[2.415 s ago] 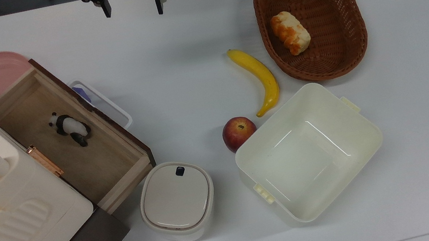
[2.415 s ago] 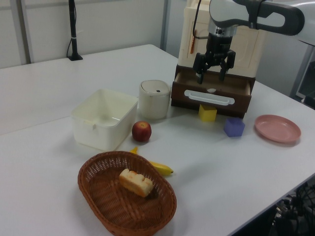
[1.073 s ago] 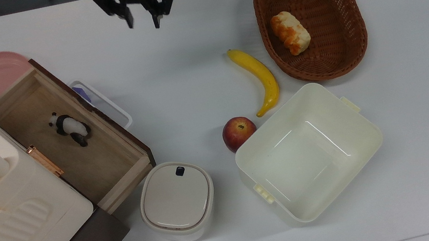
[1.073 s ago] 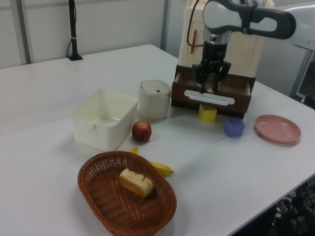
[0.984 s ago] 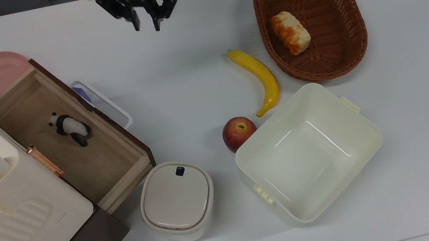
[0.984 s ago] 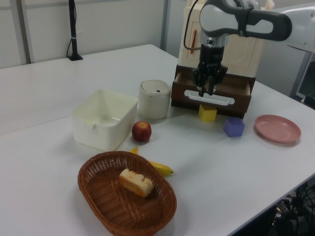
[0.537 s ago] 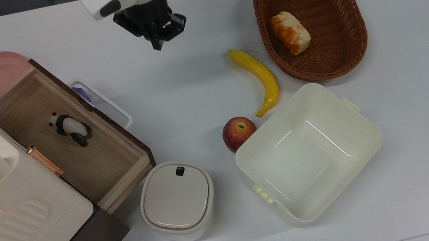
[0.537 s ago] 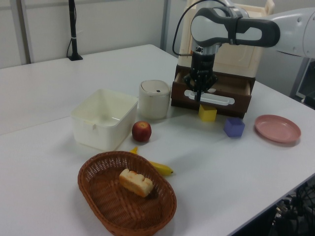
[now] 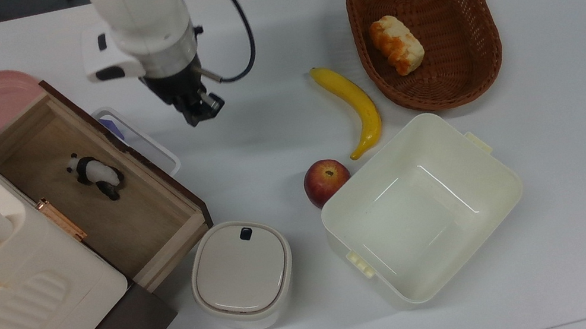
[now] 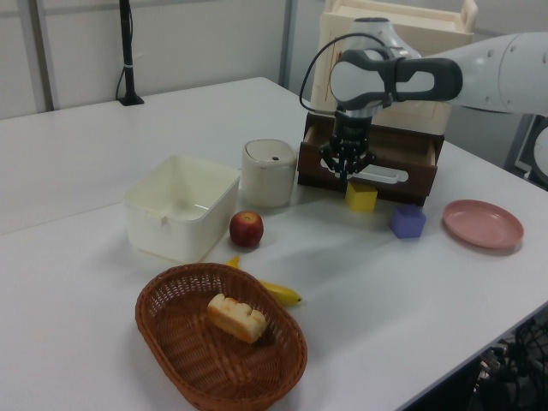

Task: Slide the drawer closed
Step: 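Move the gripper down toward the front of the open drawer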

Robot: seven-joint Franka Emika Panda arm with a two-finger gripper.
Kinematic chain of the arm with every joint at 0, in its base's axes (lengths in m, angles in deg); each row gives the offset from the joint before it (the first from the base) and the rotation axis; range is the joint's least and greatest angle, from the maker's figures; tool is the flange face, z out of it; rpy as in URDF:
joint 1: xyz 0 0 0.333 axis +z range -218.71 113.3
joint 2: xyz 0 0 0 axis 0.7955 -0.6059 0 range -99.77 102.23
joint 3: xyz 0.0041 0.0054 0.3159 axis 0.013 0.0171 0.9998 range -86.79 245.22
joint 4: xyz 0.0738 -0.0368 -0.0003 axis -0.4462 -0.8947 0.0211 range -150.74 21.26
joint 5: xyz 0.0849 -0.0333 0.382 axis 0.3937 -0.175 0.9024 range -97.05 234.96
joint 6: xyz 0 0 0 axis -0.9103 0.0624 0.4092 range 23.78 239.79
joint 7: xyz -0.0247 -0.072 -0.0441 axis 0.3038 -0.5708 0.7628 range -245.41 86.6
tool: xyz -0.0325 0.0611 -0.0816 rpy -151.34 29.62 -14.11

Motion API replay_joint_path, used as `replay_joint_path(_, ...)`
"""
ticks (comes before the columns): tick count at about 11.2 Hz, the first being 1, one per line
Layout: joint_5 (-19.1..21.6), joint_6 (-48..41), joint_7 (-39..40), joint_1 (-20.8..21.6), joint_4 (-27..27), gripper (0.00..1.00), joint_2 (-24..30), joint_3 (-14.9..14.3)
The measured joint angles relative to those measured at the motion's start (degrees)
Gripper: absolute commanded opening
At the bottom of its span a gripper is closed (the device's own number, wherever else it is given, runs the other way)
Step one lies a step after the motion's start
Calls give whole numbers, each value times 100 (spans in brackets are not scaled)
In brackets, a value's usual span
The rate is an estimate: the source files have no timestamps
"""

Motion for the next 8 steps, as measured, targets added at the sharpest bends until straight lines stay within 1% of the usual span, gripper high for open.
replay_joint_path(3, -49, 201, -53, -21, 12, 0, -198, -115)
replay_joint_path(8, -75, 207, -75, -77, 119, 0, -217, -142)
